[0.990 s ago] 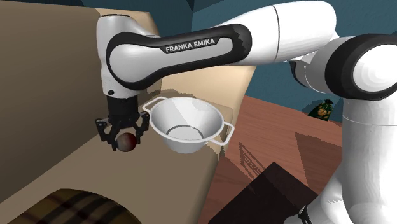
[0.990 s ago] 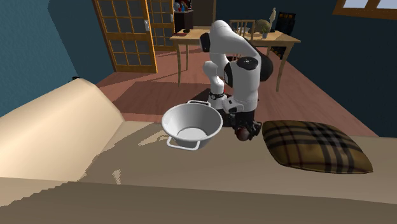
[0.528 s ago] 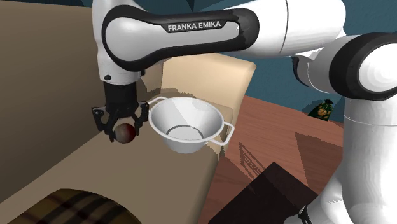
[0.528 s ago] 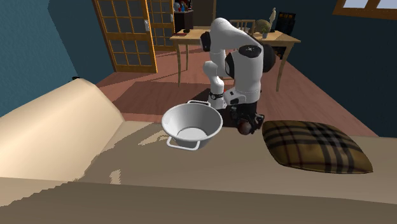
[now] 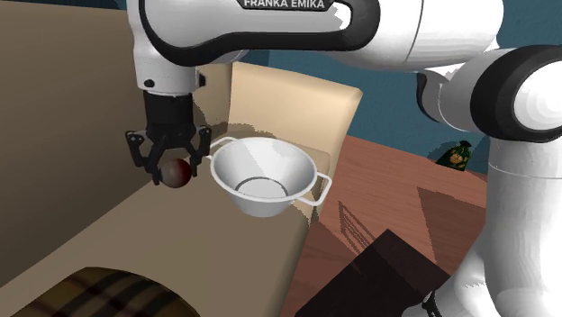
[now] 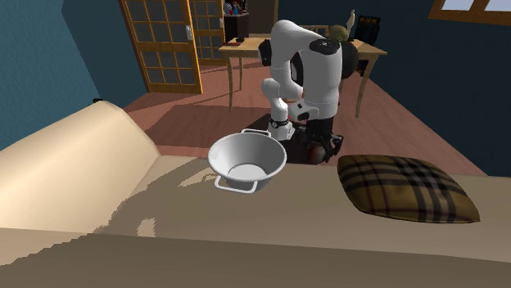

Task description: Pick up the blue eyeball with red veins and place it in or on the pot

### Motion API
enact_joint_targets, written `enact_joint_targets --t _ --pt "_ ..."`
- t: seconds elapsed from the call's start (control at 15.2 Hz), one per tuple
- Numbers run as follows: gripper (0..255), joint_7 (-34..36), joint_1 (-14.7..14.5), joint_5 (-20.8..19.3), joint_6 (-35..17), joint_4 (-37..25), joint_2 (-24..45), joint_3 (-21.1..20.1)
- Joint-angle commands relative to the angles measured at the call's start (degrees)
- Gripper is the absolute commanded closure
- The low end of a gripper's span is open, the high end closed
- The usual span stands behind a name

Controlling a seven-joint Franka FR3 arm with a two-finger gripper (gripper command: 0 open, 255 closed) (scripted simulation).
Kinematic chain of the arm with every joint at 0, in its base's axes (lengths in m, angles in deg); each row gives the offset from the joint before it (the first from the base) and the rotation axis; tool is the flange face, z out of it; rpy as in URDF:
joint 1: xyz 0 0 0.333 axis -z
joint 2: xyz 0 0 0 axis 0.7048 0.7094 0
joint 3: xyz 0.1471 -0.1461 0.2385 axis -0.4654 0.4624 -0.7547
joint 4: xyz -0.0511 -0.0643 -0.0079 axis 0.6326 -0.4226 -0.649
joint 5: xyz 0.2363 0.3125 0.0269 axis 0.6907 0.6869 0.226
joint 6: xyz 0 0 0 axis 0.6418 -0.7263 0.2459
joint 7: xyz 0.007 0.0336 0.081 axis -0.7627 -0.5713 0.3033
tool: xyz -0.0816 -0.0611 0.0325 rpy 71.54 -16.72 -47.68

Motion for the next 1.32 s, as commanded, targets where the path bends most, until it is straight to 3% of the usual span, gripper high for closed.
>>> enact_joint_targets --t 0.0,0.2,0.66,1.25 --pt "255 0.2 -0.4 -0.2 1.9 -2.3 0.4 0.0" --pt "255 0.3 -0.7 -0.3 3.7 -4.4 0.7 0.0" --pt "255 -9.1 8.9 4.2 0.7 8.3 -8.9 1.2" --pt "255 -22.0 18.0 7.5 0.1 16.9 -16.6 5.1"
